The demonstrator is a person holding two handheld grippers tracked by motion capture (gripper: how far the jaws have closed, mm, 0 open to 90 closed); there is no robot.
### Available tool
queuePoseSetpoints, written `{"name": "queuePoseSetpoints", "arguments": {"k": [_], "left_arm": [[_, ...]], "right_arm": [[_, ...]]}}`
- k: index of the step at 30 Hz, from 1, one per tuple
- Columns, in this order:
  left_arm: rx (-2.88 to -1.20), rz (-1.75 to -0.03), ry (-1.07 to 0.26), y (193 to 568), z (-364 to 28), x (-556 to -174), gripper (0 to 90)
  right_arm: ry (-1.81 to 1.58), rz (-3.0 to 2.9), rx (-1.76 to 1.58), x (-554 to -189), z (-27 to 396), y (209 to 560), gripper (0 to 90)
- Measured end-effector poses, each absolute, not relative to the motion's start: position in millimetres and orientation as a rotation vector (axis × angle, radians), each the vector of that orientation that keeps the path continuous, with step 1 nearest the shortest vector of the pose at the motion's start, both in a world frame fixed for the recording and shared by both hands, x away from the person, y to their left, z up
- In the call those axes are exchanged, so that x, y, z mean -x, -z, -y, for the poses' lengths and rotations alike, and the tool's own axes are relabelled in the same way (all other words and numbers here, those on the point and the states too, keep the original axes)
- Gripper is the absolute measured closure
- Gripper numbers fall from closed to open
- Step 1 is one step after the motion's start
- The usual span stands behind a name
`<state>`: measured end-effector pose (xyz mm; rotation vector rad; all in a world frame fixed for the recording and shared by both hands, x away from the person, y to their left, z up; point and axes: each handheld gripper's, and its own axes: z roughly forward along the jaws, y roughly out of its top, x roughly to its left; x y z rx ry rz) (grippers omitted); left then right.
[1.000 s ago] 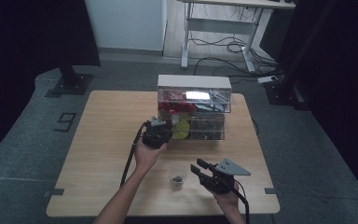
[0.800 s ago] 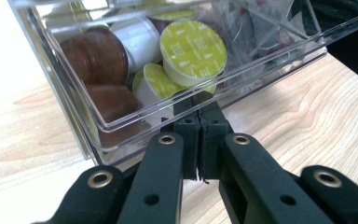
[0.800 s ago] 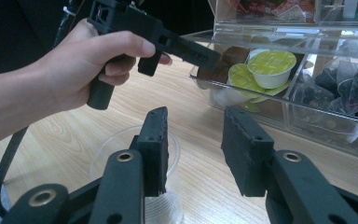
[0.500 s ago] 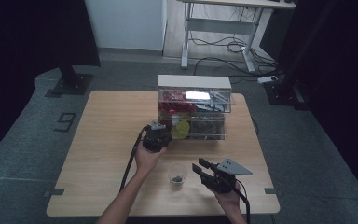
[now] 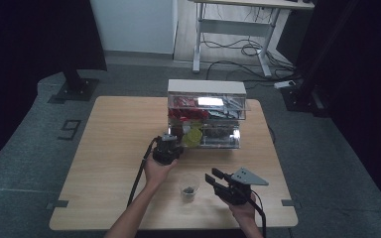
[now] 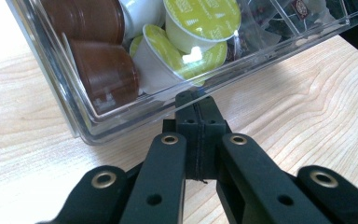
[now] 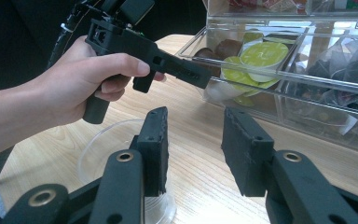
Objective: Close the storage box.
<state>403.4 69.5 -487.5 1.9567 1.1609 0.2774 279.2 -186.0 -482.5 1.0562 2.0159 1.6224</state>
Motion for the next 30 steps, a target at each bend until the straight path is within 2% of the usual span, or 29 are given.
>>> {"name": "queuePoseSetpoints", "arguments": {"k": [20,30], "left_arm": [[-1.976,-1.153,-0.252,494.5,-63.1,-403.2,89.7],[-1.967,-1.085,-0.233,492.4,-73.0,-389.7,85.7]], "right_arm": [[-1.615,-2.001,-1.095,-284.3,192.8,487.1,60.2],[-1.607,-2.002,-1.099,-284.3,193.1,488.1,60.3]]}}
